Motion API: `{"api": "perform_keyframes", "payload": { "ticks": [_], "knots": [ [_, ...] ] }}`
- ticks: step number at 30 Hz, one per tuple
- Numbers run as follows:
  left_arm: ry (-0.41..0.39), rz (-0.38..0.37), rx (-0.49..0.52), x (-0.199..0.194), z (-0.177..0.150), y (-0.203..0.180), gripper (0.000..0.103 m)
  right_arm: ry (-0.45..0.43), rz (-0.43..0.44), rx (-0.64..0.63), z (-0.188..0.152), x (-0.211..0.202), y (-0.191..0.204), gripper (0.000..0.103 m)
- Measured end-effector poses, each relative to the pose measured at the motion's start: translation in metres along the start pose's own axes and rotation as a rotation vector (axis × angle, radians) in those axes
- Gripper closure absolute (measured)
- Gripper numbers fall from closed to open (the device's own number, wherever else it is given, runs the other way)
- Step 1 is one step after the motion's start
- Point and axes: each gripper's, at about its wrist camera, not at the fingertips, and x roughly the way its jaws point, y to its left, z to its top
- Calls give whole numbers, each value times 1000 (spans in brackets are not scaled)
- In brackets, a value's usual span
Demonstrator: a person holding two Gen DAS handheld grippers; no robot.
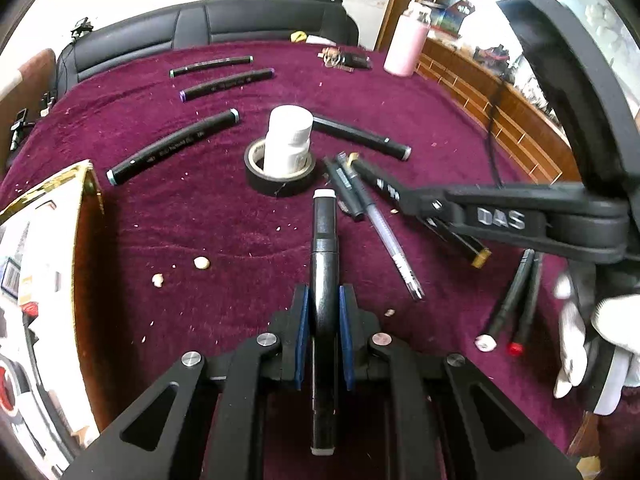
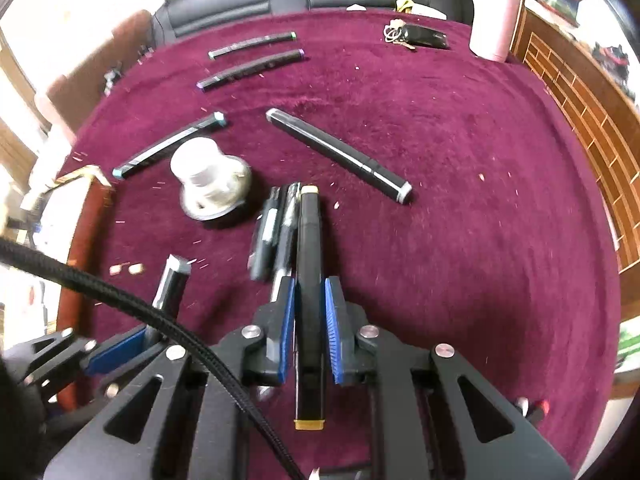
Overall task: Organize objects
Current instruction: 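Carry both markers over the white tray and release them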
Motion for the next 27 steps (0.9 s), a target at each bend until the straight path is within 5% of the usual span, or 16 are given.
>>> {"api": "perform_keyframes", "payload": {
  "ticks": [12, 27],
  "knots": [
    [-120, -39, -78, -67, -30, 24, 92, -21, 294, 70, -36, -46, 24, 90],
    [-340, -14, -210, -181, -69, 99, 91, -38, 444, -153, -51, -93, 144, 90]
  ]
}}
